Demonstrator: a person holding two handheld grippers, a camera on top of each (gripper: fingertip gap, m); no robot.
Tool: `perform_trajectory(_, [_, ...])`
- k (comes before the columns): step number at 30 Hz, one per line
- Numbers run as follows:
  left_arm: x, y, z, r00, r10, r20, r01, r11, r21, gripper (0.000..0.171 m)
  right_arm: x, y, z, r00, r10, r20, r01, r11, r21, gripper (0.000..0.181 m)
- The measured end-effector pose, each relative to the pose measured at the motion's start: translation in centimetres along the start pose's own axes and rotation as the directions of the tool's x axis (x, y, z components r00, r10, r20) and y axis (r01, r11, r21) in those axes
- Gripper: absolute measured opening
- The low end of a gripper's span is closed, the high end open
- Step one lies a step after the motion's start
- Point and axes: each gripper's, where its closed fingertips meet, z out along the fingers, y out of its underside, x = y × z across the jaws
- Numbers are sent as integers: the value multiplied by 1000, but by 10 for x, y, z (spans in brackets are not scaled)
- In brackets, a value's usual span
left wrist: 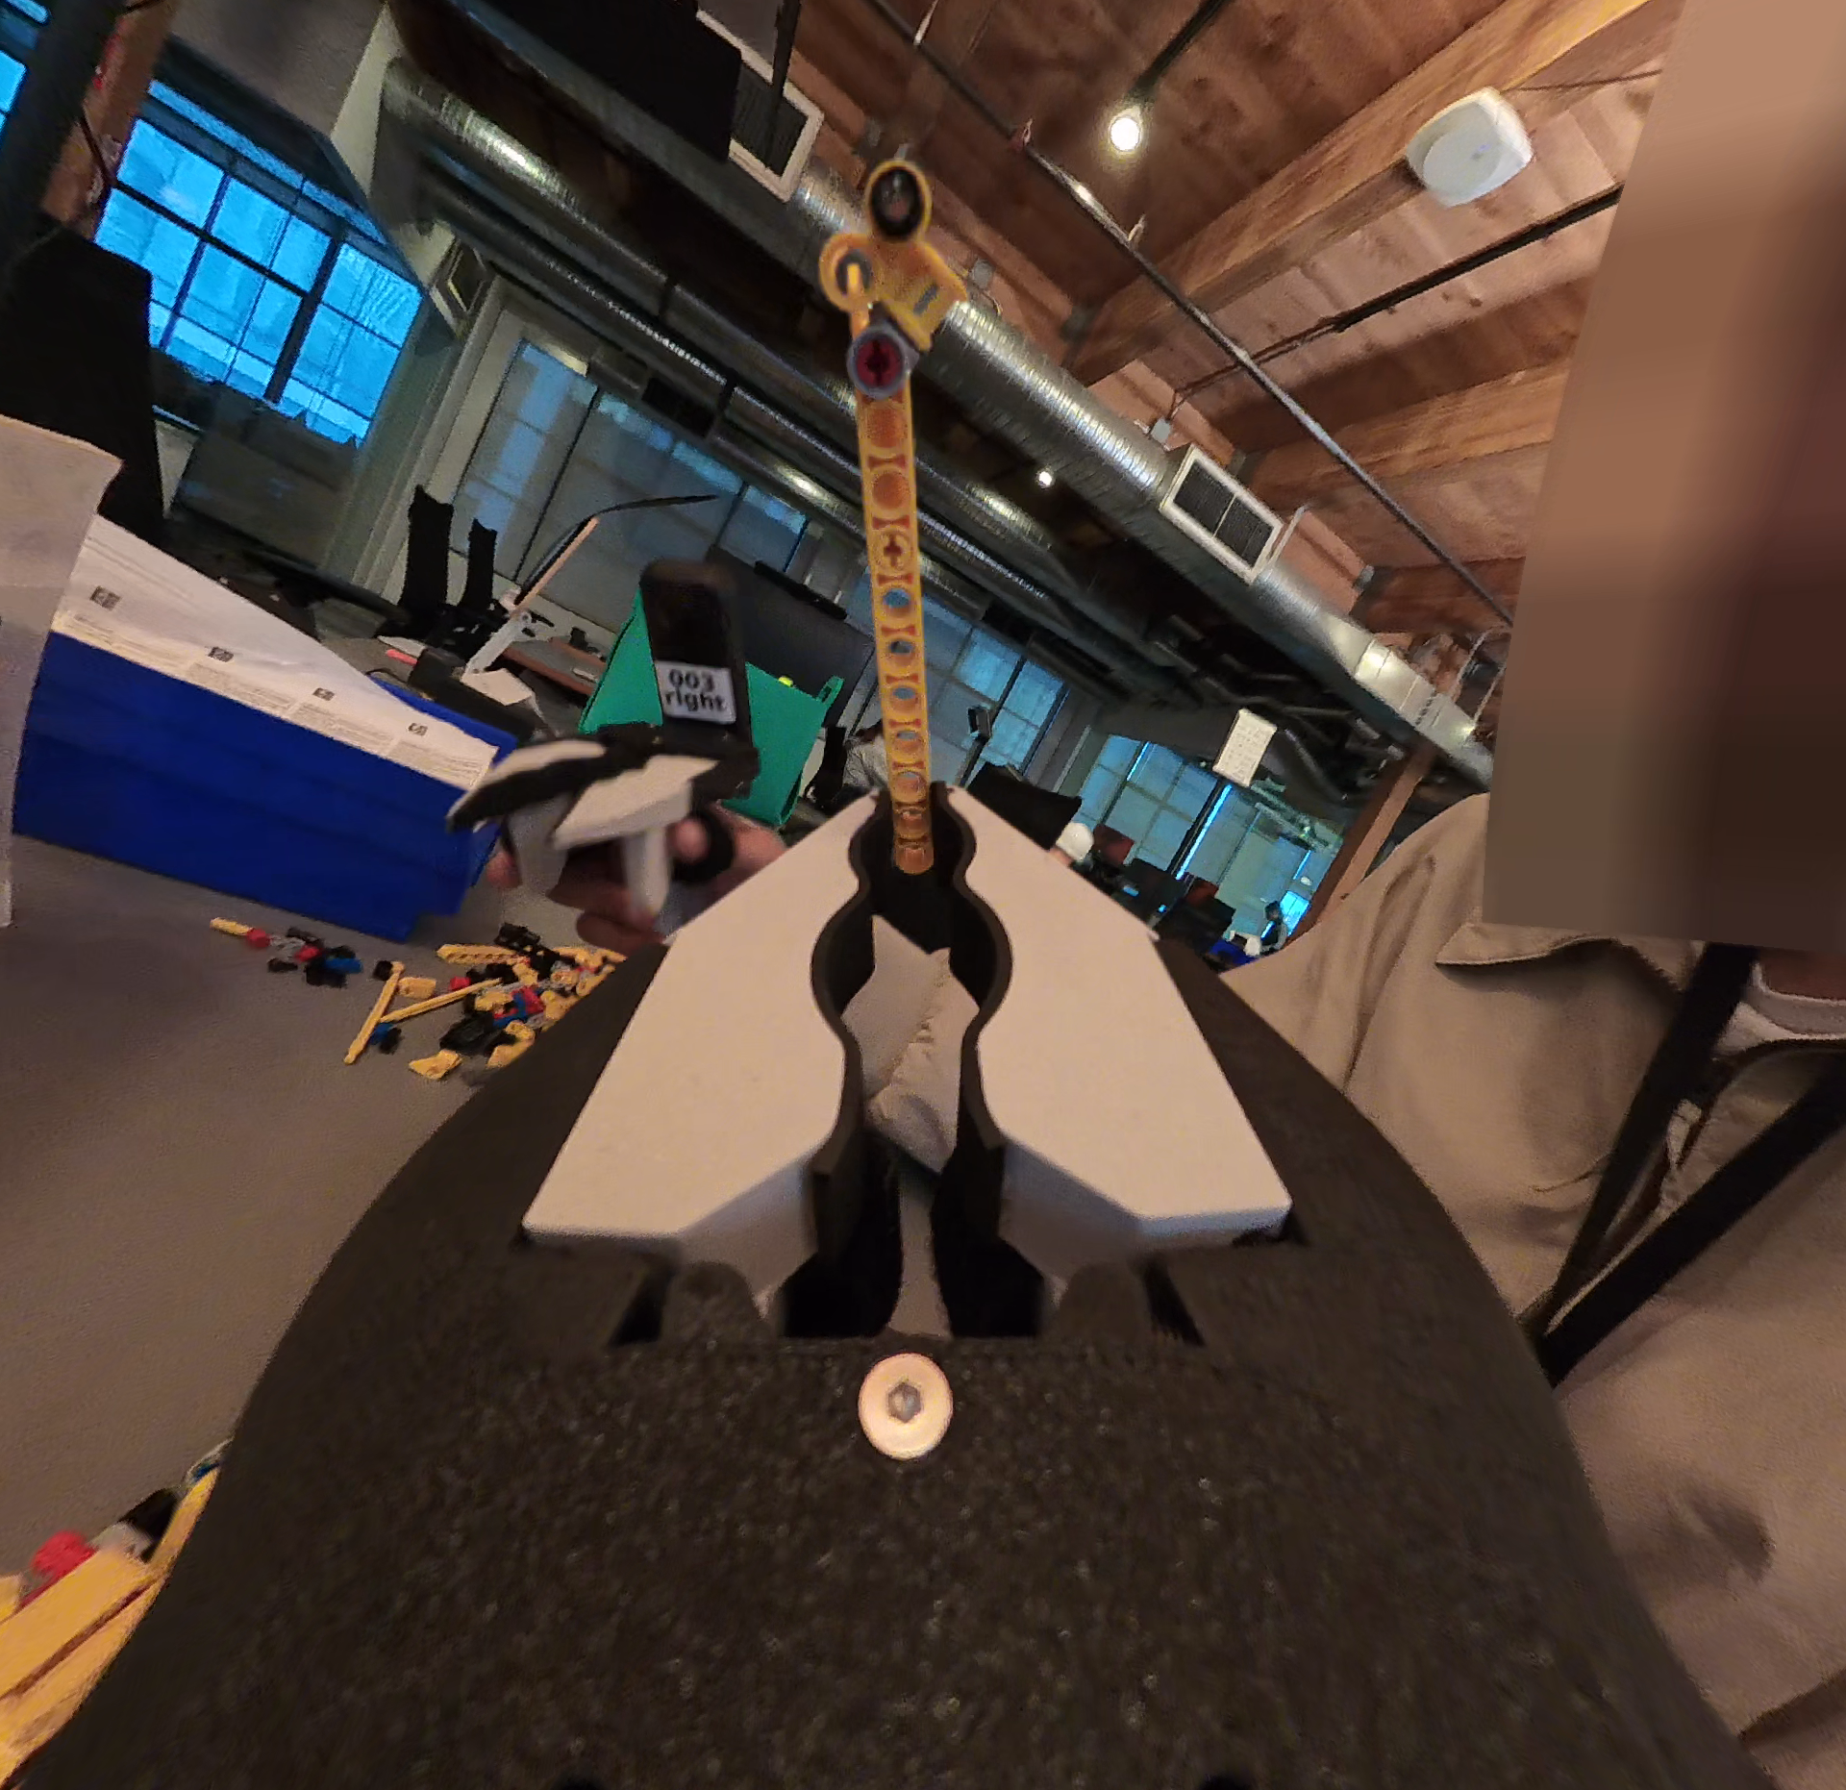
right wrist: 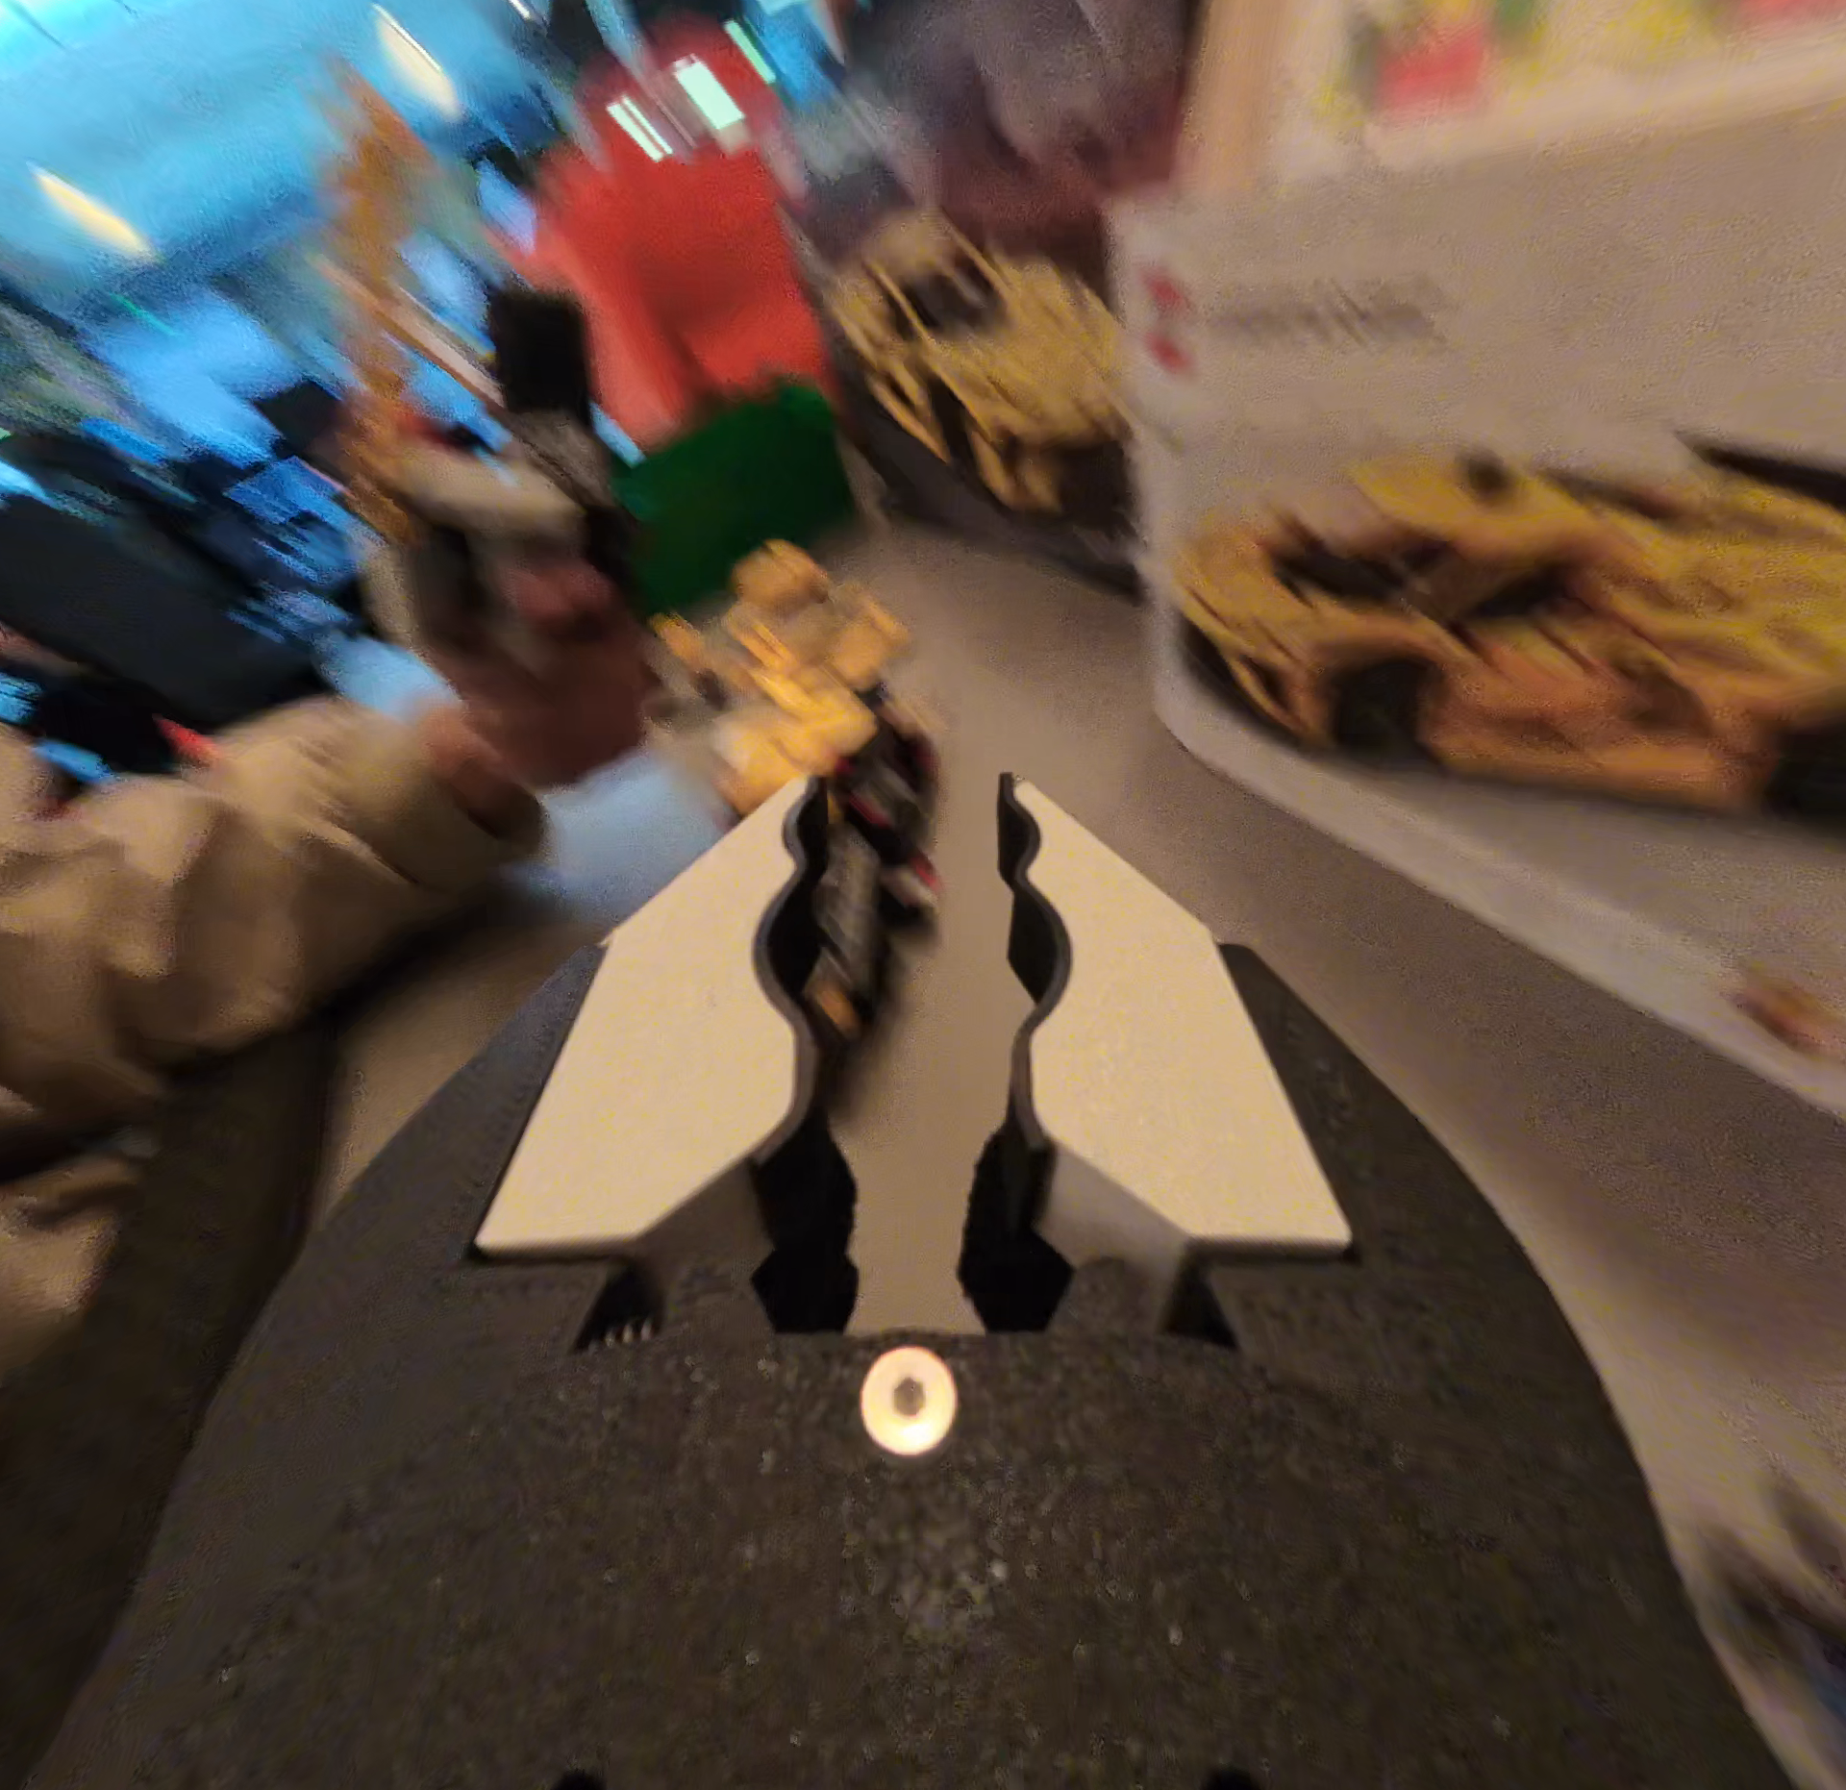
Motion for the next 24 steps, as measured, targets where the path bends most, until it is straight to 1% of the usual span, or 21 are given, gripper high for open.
perform_trajectory(1, [-3,5,1,1000,9,21,-9,1000,-29,6,-22,-17,16,994,20,106,-30,995,91,34])
perform_trajectory(2, [-8,13,3,998,21,53,-17,997,-76,6,-44,-28,30,978,33,207,-64,988,142,32])
perform_trajectory(3, [-15,23,4,994,42,98,-29,990,-138,6,-63,-34,41,957,43,287,-92,983,159,28])
perform_trajectory(4, [-22,35,4,987,74,139,-44,977,-209,6,-77,-37,50,936,53,347,-119,978,171,28])
perform_trajectory(5, [-27,44,4,981,103,164,-57,962,-267,6,-88,-36,57,919,65,388,-134,979,155,28])
perform_trajectory(6, [-30,49,4,977,118,177,-62,955,-291,6,-95,-32,62,907,75,414,-140,982,129,27])
perform_trajectory(7, [-30,50,5,977,115,177,-60,955,-292,6,-99,-30,64,902,78,425,-143,982,123,23])
perform_trajectory(10, [-27,48,8,985,84,152,-41,963,-266,6,-101,-23,64,911,66,408,-121,987,110,20])
perform_trajectory(13, [-32,55,6,981,91,169,-37,954,-299,6,-101,-20,64,921,58,385,-102,990,94,22])
perform_trajectory(15, [-32,57,7,984,76,161,-25,955,-297,6,-100,-23,64,924,54,379,-104,988,114,22])
perform_trajectory(19, [-35,69,9,980,99,172,-32,934,-355,6,-98,-31,60,913,78,401,-151,976,155,21])
perform_trajectory(21, [-36,72,11,978,105,179,-33,931,-364,6,-100,-30,58,905,74,418,-149,977,150,6])
perform_trajectory(24, [-40,73,11,976,101,194,-23,930,-367,6,-97,-27,59,917,78,391,-138,982,128,5])
